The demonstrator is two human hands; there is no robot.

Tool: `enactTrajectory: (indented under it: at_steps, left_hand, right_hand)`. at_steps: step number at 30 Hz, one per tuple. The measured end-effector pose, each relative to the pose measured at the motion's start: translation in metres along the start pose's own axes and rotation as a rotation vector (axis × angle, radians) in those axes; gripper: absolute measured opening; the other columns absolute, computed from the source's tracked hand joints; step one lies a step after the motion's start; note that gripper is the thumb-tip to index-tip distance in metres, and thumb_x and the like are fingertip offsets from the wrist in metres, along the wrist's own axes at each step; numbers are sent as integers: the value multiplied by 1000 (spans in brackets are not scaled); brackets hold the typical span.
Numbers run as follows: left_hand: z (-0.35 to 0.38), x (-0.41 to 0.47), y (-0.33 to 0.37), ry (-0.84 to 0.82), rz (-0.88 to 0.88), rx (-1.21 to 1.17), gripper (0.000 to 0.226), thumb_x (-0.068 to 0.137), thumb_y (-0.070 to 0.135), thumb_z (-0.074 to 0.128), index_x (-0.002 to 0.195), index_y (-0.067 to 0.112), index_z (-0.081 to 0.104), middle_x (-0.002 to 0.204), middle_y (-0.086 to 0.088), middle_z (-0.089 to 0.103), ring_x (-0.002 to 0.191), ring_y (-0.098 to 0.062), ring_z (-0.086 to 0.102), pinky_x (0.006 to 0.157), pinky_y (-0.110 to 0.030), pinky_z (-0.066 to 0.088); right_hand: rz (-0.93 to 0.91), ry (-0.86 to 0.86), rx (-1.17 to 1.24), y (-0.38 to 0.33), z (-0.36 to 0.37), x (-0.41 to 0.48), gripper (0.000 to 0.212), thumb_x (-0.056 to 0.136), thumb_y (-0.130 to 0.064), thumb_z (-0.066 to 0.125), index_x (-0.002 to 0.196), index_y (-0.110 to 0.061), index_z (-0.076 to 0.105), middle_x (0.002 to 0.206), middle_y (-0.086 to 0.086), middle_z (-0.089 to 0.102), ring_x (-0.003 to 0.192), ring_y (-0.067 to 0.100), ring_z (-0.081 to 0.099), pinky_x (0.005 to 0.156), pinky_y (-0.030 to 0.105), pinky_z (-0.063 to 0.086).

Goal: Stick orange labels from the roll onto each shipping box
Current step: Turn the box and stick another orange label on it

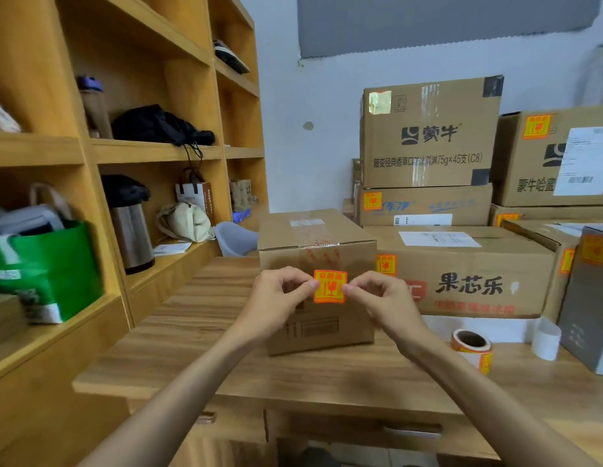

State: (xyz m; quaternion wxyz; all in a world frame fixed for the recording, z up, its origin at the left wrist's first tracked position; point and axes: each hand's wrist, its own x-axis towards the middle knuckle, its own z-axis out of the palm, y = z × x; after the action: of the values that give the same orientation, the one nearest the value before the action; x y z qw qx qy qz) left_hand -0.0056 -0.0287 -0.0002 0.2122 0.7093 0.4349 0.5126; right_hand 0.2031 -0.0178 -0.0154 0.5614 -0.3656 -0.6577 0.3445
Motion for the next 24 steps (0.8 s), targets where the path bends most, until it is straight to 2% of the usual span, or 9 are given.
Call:
enactTrajectory:
  at_steps: [2, 5, 8, 11, 13, 15, 18, 24]
  left_hand:
    - [-15, -2, -3, 31, 2, 27, 12, 94, 17, 71, 90, 10, 79, 60, 18, 64, 50, 3, 49, 46, -10, 36]
    - [-32, -4, -6, 83, -14, 71, 12, 93, 17, 72, 88, 9, 80, 56, 20, 62, 48, 4, 50, 47, -9, 35]
    - [-42, -5, -9, 144, -7, 177, 11, 90, 24, 76, 83, 19, 81, 68, 16, 70, 59, 2, 53, 59, -15, 39]
    - [-45, -2, -15, 224, -49, 257, 13, 88, 31, 77, 77, 25, 81, 71, 20, 71, 68, 5, 58, 70, -26, 46]
    - [-46, 0, -17, 265, -71, 341, 15, 88, 36, 76, 76, 26, 80, 70, 21, 70, 72, 4, 60, 76, -32, 48]
    - [-46, 1, -16, 291, -90, 434, 18, 89, 39, 75, 78, 26, 80, 77, 18, 72, 75, 0, 61, 78, -32, 47]
    - [-44, 3, -16, 318, -105, 551, 20, 91, 42, 72, 82, 26, 79, 86, 14, 74, 81, -6, 63, 73, -32, 50]
    - [-41, 9, -17, 353, -124, 653, 22, 93, 48, 68, 85, 30, 77, 89, 12, 74, 85, -12, 66, 70, -33, 52]
  right_hand:
    - [-4, -25, -16, -2, 14, 6, 12, 86, -16, 76, 77, -10, 72, 62, -9, 63, 53, -4, 49, 53, 7, 35]
    - [-27, -29, -82, -2, 33, 17, 11, 84, -19, 78, 75, -15, 73, 72, 2, 69, 66, 1, 56, 65, 19, 43]
    - [-86, 15, -209, 2, 50, 28, 13, 83, -23, 78, 72, -22, 72, 74, -4, 70, 71, 6, 61, 73, 32, 49]
    - [-130, 53, -359, 0, 63, 34, 12, 85, -30, 74, 74, -25, 70, 77, -9, 68, 76, 8, 63, 73, 36, 52]
    - [-140, 82, -435, -3, 69, 37, 14, 86, -33, 73, 74, -26, 68, 78, -10, 66, 76, 8, 62, 72, 36, 51]
    - [-140, 102, -479, -4, 75, 39, 16, 86, -33, 72, 73, -27, 66, 80, -10, 65, 76, 7, 61, 72, 34, 49]
    - [-145, 114, -526, -6, 79, 40, 16, 88, -33, 70, 74, -28, 65, 81, -10, 64, 75, 5, 58, 68, 30, 45]
    - [-168, 137, -549, -7, 84, 42, 15, 91, -31, 67, 76, -26, 66, 82, -11, 62, 75, 4, 56, 62, 19, 38]
